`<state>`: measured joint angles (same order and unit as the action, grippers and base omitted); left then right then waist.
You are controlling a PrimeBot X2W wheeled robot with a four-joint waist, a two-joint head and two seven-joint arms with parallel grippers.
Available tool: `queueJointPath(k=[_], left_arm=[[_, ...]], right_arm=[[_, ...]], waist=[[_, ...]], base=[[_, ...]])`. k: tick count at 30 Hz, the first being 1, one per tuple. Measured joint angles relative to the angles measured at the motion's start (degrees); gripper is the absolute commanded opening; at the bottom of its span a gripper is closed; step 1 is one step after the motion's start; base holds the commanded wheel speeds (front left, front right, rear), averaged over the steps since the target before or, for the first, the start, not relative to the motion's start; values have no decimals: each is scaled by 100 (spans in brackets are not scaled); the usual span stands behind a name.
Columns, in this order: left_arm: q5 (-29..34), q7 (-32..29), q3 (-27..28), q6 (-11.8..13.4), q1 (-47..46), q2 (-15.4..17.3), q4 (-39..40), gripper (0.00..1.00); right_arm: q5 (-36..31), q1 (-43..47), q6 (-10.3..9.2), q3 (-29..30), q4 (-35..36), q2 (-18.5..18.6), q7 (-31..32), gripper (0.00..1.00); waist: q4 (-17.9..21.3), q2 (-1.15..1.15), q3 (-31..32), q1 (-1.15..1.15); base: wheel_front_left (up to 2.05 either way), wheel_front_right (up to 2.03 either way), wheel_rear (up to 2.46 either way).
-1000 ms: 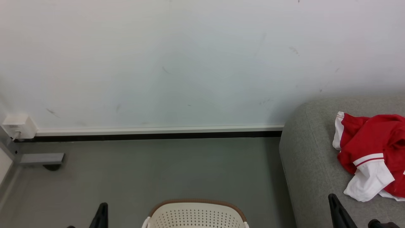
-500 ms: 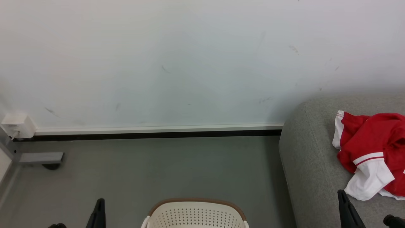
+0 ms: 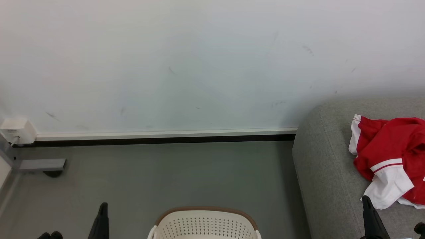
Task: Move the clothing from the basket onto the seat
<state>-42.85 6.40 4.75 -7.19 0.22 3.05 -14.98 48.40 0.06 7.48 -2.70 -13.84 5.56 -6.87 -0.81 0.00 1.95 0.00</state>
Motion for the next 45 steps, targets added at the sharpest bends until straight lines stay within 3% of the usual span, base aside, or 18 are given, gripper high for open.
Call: queueJointPath(k=[27, 45], left_arm=[[-1903, -493, 57, -1, -236, -11, 31, 0], [-2830, -749, 88, -2, -363, -15, 45, 0]], right_arm=[[1692, -232, 0, 318, -4, -62, 487, 0], [2564, -346, 0, 488, -5, -135, 739, 0]], waist=[[24, 0, -63, 0], [39, 0, -102, 0]], base=[[0, 0, 0], [0, 0, 0]])
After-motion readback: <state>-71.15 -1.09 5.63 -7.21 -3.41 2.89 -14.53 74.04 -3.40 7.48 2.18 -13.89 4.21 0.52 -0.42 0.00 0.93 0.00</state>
